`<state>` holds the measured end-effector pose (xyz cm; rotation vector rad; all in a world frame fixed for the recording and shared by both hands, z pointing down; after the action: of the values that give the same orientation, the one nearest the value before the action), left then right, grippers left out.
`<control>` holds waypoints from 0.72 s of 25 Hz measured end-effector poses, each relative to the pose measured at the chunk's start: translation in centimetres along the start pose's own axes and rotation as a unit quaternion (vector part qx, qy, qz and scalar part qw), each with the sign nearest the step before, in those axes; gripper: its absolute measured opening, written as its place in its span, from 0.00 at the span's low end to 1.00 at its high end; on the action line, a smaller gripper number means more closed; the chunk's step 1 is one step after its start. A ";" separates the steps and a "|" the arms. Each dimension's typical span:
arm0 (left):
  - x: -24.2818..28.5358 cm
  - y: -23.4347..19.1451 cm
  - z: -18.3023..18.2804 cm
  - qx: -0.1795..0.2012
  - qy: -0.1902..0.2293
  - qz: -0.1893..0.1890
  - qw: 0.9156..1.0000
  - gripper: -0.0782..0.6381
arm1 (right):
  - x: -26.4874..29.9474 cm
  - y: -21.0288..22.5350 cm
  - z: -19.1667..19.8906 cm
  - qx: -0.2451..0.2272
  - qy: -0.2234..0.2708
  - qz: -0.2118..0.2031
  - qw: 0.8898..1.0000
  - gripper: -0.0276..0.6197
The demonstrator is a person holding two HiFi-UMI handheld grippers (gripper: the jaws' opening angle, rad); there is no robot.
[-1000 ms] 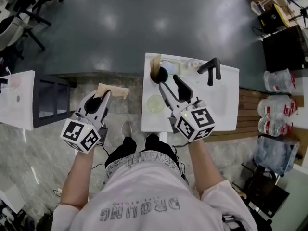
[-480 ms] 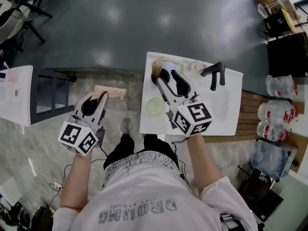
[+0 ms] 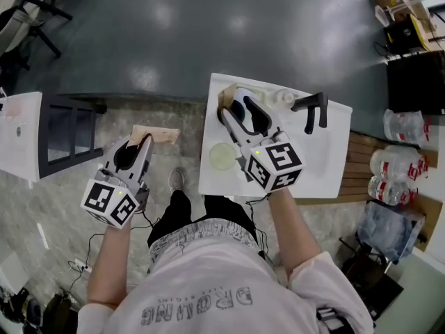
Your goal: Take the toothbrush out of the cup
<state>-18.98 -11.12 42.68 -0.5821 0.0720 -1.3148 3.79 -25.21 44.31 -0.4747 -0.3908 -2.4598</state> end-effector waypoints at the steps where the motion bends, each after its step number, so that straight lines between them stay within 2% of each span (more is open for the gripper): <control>1: 0.1 0.0 0.1 -0.001 -0.001 -0.001 1.000 0.23 | 0.2 0.0 0.0 -0.003 -0.002 -0.001 1.000 0.42; 14: 0.4 -1.1 1.4 -0.017 -0.002 -0.010 1.000 0.23 | 2.4 0.3 0.5 -0.027 -0.026 -0.008 0.999 0.45; 18: 0.3 -1.6 1.6 -0.023 -0.003 -0.017 1.000 0.23 | 3.1 0.4 0.6 -0.020 -0.031 -0.008 0.999 0.46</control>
<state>-19.75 -11.02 44.84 -0.6293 0.0877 -1.3480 1.86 -26.83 46.16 -0.5683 -0.3717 -2.4777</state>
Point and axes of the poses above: the fingertips, and each gripper's own axes: x forward along the fingers, y to its right, z out of its underside, the point moved 6 cm from there along -x, backward along the fingers, and after that the axes turned 4 degrees about -x, right-handed, at the moved point
